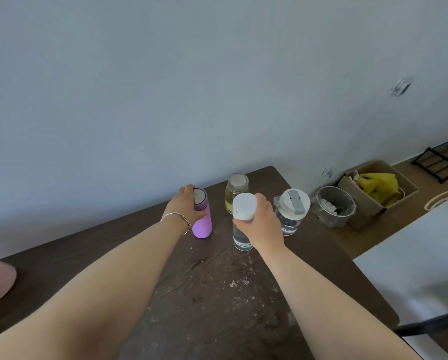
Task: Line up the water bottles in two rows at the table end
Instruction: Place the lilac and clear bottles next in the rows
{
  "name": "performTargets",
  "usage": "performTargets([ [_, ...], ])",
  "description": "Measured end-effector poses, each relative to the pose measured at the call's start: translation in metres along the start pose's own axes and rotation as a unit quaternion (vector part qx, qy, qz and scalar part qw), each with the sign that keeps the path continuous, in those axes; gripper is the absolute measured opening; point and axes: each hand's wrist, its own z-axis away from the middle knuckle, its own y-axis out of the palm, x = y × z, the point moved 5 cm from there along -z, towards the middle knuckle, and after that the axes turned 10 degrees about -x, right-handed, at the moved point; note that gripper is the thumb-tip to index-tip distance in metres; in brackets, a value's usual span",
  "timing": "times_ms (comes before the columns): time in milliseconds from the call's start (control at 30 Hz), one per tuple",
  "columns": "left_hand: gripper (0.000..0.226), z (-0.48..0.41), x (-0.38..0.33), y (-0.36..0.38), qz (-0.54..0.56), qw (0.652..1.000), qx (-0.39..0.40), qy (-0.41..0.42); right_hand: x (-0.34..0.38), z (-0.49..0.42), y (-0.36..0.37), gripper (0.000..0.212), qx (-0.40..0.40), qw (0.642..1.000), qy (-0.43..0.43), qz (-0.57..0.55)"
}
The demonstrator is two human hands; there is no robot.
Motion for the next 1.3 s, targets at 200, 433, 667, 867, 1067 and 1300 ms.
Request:
performTargets([
  [200, 0.072, 0.028, 0.012, -0.021, 0.010, 0.999, -0.023, -0.021, 0.011, 0.017, -0.008, 0.091, 0.005, 1.000, 0.002, -0.003],
  [433, 0.071, 0.089, 0.049, -0.060, 0.011, 0.999, -0.033, -0.023, 0.052, 0.063, -0.027, 0.088, 0.004, 1.000, 0.011, -0.019],
  [667, 0.076, 0.168, 0.109, -0.100, 0.024, 0.999, -0.026, -0.008, 0.113, 0.150, -0.029, 0.078, -0.003, 0.998, 0.051, -0.045],
  [867, 0.076, 0.248, 0.178, -0.129, 0.037, 0.999, -0.020, 0.009, 0.158, 0.248, -0.010, 0.081, -0.005, 0.993, 0.100, -0.060],
  [1067, 0.071, 0.318, 0.242, -0.156, 0.058, 0.998, -0.025, -0.001, 0.207, 0.331, 0.004, 0.087, 0.009, 0.992, 0.108, -0.064],
  [1300, 0.066, 0.370, 0.286, -0.175, 0.061, 0.997, -0.051, -0.027, 0.245, 0.392, 0.016, 0.086, 0.029, 0.996, 0.061, -0.060],
])
